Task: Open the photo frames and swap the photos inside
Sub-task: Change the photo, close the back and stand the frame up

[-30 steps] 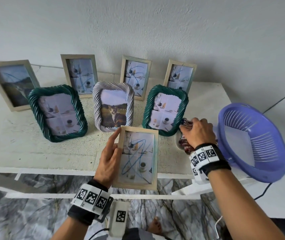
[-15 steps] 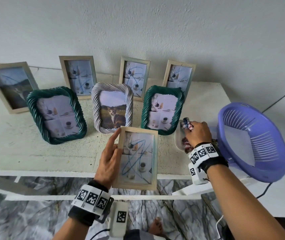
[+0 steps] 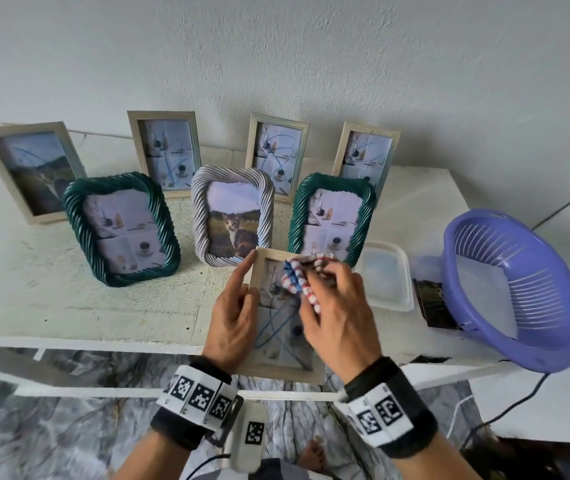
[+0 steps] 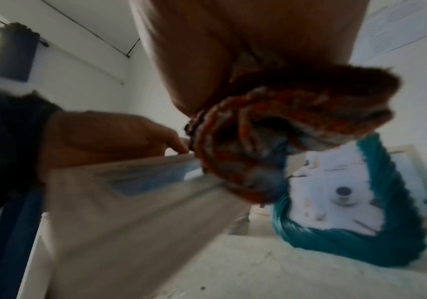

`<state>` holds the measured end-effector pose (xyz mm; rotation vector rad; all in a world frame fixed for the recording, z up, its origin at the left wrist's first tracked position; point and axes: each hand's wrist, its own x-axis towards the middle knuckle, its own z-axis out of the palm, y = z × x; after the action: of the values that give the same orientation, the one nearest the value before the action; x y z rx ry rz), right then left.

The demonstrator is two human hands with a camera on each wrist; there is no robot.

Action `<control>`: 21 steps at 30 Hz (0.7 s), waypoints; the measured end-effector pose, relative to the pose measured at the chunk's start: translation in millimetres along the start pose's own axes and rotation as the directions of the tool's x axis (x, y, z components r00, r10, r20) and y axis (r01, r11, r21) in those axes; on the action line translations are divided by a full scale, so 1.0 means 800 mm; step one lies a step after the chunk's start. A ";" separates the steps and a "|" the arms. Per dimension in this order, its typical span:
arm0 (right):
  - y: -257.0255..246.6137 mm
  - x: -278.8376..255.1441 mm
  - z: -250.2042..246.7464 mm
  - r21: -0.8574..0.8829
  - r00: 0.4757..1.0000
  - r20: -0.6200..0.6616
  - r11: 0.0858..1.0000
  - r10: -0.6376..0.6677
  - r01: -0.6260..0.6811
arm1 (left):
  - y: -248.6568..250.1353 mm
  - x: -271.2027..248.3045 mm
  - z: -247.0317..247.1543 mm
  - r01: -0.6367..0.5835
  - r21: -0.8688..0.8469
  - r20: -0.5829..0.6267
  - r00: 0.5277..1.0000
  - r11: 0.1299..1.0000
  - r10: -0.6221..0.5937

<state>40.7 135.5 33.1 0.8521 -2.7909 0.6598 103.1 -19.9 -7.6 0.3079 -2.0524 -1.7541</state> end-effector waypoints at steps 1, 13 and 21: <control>-0.010 -0.001 0.005 -0.011 1.000 0.000 0.999 0.030 -0.030 | 0.006 -0.001 0.002 -0.015 0.013 0.003 1.000 1.000 0.015; -0.018 0.001 -0.008 -0.075 0.998 0.010 0.996 -0.057 0.057 | 0.013 -0.001 -0.005 -0.105 0.047 -0.084 0.991 0.993 0.109; -0.025 -0.022 -0.010 -0.055 0.968 0.132 0.973 -0.215 0.224 | 0.015 0.006 -0.020 -0.117 0.049 -0.126 0.984 0.992 0.123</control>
<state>66.5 132.7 43.1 1.2046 -2.7498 0.4860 107.0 -34.1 7.2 0.2953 -1.9753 -1.5803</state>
